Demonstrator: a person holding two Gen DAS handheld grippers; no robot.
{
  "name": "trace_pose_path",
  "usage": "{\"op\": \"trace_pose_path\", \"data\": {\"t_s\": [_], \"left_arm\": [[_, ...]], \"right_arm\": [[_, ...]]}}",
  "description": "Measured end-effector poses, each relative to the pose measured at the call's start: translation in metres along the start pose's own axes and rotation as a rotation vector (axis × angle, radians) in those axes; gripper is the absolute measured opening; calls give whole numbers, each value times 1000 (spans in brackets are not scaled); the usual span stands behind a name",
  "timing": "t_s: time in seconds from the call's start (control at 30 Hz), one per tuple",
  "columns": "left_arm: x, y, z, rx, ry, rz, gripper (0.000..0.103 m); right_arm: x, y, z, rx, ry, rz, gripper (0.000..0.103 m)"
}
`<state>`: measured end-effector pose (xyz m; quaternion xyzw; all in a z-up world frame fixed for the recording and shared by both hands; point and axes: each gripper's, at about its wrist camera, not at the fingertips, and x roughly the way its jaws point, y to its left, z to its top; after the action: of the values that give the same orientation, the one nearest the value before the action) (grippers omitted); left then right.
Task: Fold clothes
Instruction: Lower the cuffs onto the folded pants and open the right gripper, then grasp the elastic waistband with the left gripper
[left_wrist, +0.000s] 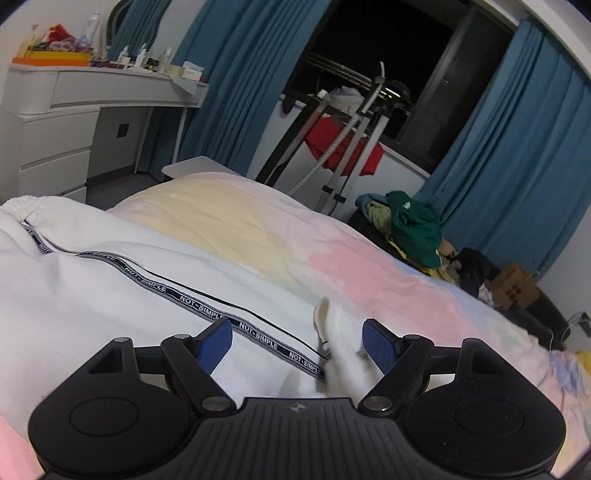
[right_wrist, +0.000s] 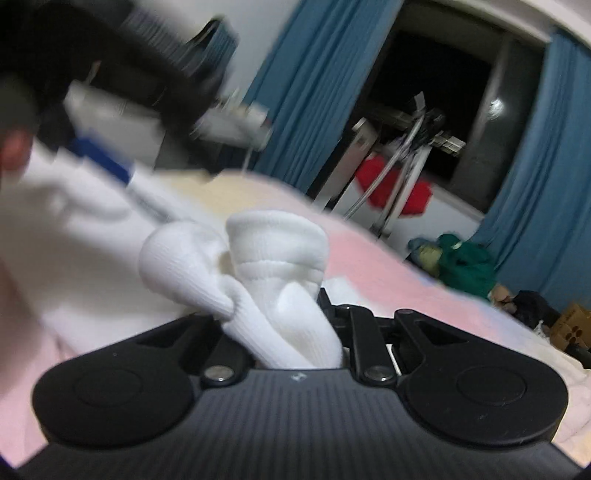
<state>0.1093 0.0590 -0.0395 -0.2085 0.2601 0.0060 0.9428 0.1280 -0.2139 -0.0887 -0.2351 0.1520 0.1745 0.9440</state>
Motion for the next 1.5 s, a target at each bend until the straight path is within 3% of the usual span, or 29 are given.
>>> {"op": "trace_pose_path", "data": {"t_s": [0.17, 0.23, 0.27, 0.3, 0.37, 0.47, 0.53, 0.6, 0.7, 0.8, 0.9, 1.07, 1.13, 1.2, 1.4, 1.5], "left_arm": [[7, -8, -9, 63, 27, -22, 79], [6, -10, -12, 93, 34, -32, 79], [6, -10, -13, 104, 35, -35, 79], [6, -11, -14, 108, 39, -38, 79], [6, -10, -13, 102, 43, -45, 79], [7, -9, -13, 97, 47, -53, 79], [6, -8, -13, 103, 45, -61, 79], [6, -9, -15, 107, 46, -76, 79], [8, -10, -18, 121, 60, -91, 78], [9, -9, -21, 135, 71, -78, 78], [2, -2, -23, 121, 86, -53, 78], [-33, 45, -14, -73, 131, -5, 84], [-51, 72, -8, -188, 144, 23, 97], [-65, 95, -3, -269, 167, 39, 102], [-62, 155, 2, -506, 240, 105, 102], [-50, 182, 9, -605, 199, 120, 101]], "right_arm": [[0, 1, 2, 33, 28, 45, 26], [-8, -2, 15, 77, 92, 104, 43], [-13, -4, 21, 112, 126, 147, 61], [-26, -5, 23, 129, 142, 178, 71], [-53, -6, 24, 156, 162, 231, 77], [-81, -23, 27, 219, 162, 272, 77], [-103, -37, 25, 308, 113, 267, 77], [-92, -53, 27, 337, 75, 214, 77], [-77, -52, 20, 265, 69, 78, 77], [-42, -53, 0, 325, 186, 127, 77], [-20, -41, -14, 340, 245, 151, 79], [-29, -39, -12, 354, 238, 167, 78], [-35, -41, -12, 373, 239, 176, 78], [-40, -41, -12, 374, 242, 174, 78], [-33, -44, -6, 336, 284, 134, 76], [-44, -48, -5, 340, 290, 117, 76]]}}
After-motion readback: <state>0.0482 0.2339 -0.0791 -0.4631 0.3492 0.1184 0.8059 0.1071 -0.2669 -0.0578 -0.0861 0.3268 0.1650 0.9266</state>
